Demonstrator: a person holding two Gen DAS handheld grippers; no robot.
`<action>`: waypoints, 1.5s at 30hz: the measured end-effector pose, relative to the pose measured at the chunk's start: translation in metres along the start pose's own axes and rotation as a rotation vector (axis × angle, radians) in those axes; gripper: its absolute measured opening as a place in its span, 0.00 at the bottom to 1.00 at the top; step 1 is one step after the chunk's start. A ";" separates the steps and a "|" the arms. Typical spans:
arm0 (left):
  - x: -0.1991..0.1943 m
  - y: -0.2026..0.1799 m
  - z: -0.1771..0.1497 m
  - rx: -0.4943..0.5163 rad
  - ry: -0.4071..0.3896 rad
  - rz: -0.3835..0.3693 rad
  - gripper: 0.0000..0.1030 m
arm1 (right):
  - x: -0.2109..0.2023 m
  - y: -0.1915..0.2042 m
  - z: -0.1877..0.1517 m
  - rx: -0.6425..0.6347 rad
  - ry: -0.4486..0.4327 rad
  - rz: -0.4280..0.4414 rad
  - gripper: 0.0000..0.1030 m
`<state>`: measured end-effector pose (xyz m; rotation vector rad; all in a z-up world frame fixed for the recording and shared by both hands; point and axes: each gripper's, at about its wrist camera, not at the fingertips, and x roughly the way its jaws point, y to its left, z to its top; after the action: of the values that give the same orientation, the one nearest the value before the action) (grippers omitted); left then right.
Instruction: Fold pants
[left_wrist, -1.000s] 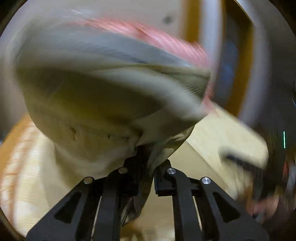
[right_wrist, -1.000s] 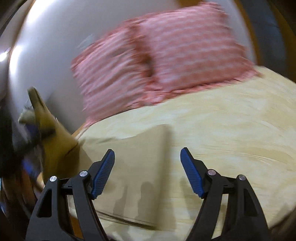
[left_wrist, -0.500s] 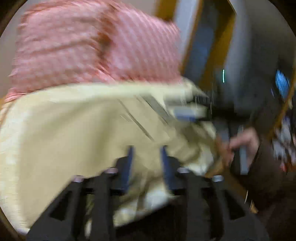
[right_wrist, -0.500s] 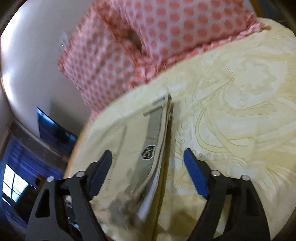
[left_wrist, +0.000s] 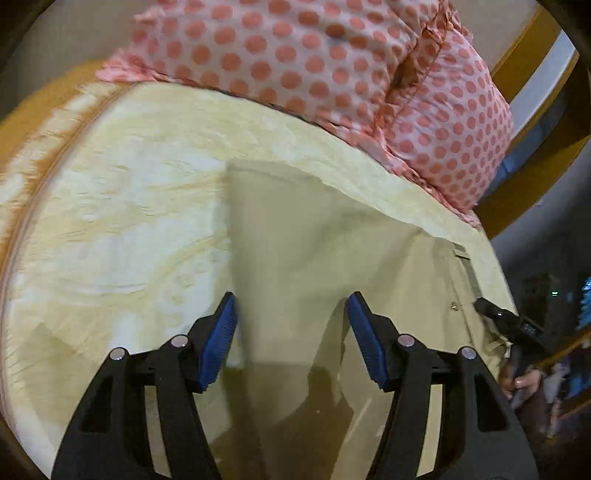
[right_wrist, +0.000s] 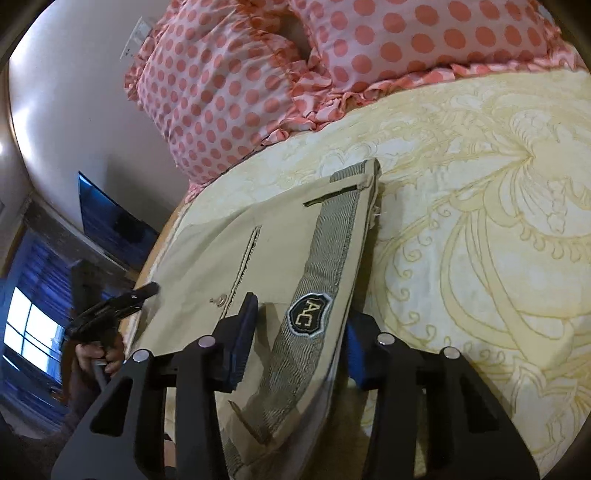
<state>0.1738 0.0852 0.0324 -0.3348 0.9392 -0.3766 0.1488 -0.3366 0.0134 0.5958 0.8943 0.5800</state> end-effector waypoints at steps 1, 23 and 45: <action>0.002 0.001 0.002 -0.001 0.011 -0.018 0.60 | 0.001 -0.002 0.002 0.011 0.007 0.012 0.34; 0.107 -0.016 0.160 0.077 -0.051 0.231 0.26 | 0.059 -0.021 0.142 0.006 -0.011 -0.259 0.31; 0.003 -0.083 0.028 0.192 -0.091 0.240 0.92 | 0.007 0.070 0.039 -0.099 -0.079 -0.373 0.99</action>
<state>0.1849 0.0133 0.0819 -0.0614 0.8355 -0.2274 0.1702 -0.2919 0.0767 0.3477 0.8696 0.2601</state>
